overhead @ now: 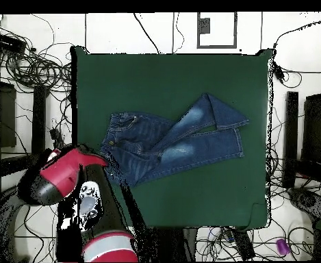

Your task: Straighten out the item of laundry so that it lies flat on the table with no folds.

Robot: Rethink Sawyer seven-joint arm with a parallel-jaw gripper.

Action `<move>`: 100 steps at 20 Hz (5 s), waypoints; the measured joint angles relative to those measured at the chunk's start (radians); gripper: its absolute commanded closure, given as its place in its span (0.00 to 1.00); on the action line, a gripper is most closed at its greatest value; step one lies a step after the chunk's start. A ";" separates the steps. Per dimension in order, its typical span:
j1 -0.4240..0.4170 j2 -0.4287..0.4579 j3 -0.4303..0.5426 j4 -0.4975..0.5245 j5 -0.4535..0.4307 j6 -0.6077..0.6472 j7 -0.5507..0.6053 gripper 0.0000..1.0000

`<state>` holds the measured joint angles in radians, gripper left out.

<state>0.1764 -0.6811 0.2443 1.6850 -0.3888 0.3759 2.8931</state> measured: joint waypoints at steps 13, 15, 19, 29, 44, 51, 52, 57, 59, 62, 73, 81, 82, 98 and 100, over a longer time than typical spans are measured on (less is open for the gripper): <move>-0.364 -0.058 0.066 0.003 -0.034 0.038 -0.047 0.00; -0.413 -0.054 0.084 0.004 -0.056 0.046 -0.078 0.00; -0.519 -0.042 0.128 0.004 -0.117 0.060 -0.176 0.00; -0.617 0.046 0.160 0.001 -0.285 0.063 -0.385 0.00; -0.286 0.223 -0.027 -0.133 -0.435 0.034 -0.386 0.00; -0.133 0.261 -0.174 -0.215 -0.355 0.083 -0.377 0.00; -0.118 0.266 -0.189 -0.223 -0.346 0.086 -0.377 0.00; -0.034 0.303 -0.282 -0.268 -0.286 0.090 -0.377 0.00; -0.006 0.316 -0.316 -0.282 -0.263 0.090 -0.376 0.00; 0.041 0.343 -0.375 -0.307 -0.209 0.091 -0.376 0.00; 0.132 0.430 -0.532 -0.373 0.040 0.124 -0.335 0.00; 0.176 0.479 -0.621 -0.390 0.193 0.118 -0.318 0.00; 0.179 0.483 -0.628 -0.390 0.211 0.117 -0.318 0.00; 0.178 0.532 -0.706 -0.389 0.554 0.166 -0.312 0.00; 0.198 0.553 -0.742 -0.389 0.630 0.163 -0.299 0.00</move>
<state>0.3747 -0.1284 -0.4980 1.2957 0.2412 0.5389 2.5945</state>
